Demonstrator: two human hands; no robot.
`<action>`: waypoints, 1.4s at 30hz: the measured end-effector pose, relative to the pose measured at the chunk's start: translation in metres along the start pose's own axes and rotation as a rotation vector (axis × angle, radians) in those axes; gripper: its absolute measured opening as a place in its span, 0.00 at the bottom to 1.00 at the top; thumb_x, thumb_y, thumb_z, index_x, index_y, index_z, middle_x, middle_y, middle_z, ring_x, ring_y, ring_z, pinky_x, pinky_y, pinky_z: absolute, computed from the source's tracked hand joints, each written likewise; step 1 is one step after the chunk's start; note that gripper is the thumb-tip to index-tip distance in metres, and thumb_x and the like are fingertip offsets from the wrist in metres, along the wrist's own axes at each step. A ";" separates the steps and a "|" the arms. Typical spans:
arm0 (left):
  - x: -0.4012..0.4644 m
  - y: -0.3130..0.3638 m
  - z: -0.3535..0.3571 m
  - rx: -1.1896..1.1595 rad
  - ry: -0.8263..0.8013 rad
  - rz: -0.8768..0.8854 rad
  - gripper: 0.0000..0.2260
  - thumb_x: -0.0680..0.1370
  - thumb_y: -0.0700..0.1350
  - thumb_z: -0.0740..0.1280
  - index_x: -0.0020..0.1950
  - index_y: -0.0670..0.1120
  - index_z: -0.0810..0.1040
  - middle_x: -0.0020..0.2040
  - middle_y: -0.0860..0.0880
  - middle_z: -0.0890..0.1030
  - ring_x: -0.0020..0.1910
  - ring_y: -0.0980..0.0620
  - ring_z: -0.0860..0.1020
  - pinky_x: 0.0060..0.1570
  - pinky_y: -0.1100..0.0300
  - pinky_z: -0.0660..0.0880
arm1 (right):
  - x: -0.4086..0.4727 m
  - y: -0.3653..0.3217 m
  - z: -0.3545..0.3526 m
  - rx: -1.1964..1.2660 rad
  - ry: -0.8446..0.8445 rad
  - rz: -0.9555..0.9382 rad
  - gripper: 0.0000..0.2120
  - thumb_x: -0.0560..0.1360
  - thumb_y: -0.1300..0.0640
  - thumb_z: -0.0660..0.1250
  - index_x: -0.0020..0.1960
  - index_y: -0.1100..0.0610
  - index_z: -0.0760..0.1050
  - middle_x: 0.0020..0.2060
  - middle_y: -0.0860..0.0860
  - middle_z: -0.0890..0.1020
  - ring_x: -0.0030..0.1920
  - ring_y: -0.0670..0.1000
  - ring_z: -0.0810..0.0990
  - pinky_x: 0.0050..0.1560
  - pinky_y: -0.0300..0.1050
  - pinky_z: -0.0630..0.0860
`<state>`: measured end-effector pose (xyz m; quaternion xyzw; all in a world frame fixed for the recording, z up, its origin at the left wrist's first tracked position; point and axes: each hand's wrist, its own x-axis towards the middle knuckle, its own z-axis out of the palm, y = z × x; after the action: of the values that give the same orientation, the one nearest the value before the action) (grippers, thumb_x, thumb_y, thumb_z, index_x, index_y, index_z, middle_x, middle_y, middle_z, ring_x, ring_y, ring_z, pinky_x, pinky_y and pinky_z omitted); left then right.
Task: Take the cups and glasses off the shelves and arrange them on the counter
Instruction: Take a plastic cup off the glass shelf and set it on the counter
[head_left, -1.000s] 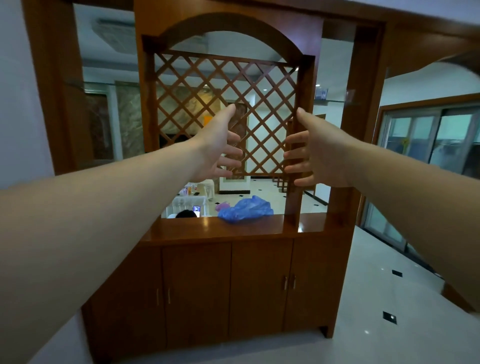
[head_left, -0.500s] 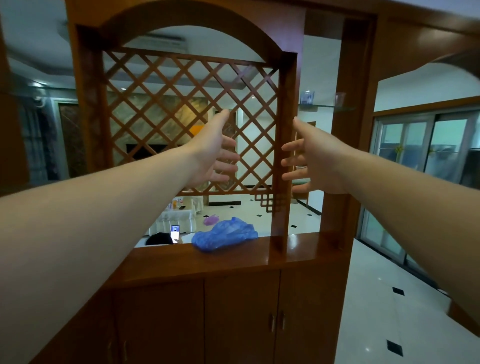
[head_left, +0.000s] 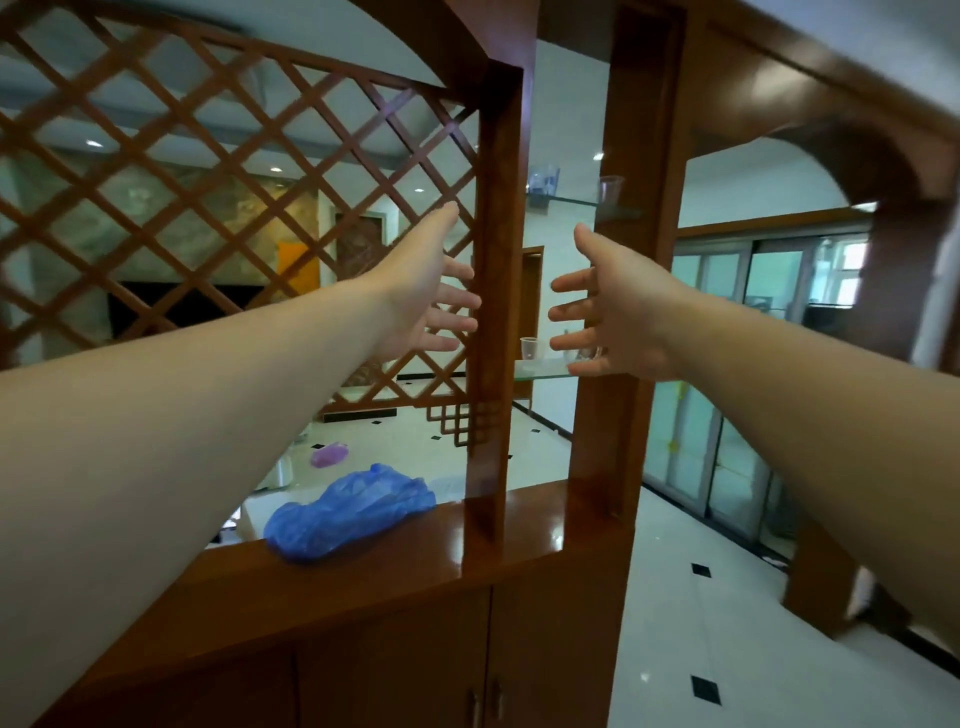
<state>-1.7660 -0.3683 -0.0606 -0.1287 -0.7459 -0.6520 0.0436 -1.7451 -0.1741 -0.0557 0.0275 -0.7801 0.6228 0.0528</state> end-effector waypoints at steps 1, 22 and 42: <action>0.016 -0.001 0.000 -0.001 -0.013 0.010 0.35 0.81 0.71 0.50 0.76 0.47 0.70 0.72 0.42 0.77 0.68 0.39 0.77 0.71 0.36 0.70 | 0.013 -0.001 -0.002 -0.001 0.023 0.003 0.33 0.80 0.29 0.53 0.72 0.51 0.72 0.72 0.56 0.76 0.63 0.62 0.78 0.63 0.64 0.76; 0.250 -0.044 0.089 -0.014 -0.170 -0.019 0.34 0.82 0.69 0.50 0.77 0.46 0.70 0.73 0.42 0.77 0.69 0.38 0.77 0.72 0.37 0.70 | 0.207 0.046 -0.095 0.027 0.173 0.031 0.33 0.81 0.31 0.54 0.76 0.52 0.70 0.73 0.57 0.75 0.68 0.64 0.77 0.68 0.66 0.74; 0.360 -0.076 0.165 0.033 0.108 -0.122 0.34 0.82 0.69 0.51 0.75 0.46 0.72 0.71 0.40 0.78 0.67 0.38 0.78 0.69 0.40 0.73 | 0.378 0.109 -0.174 0.057 -0.161 0.031 0.34 0.81 0.31 0.54 0.76 0.54 0.70 0.73 0.59 0.76 0.68 0.63 0.78 0.68 0.66 0.74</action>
<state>-2.1148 -0.1662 -0.0736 -0.0468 -0.7595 -0.6472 0.0459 -2.1241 0.0286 -0.0786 0.0670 -0.7642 0.6411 -0.0203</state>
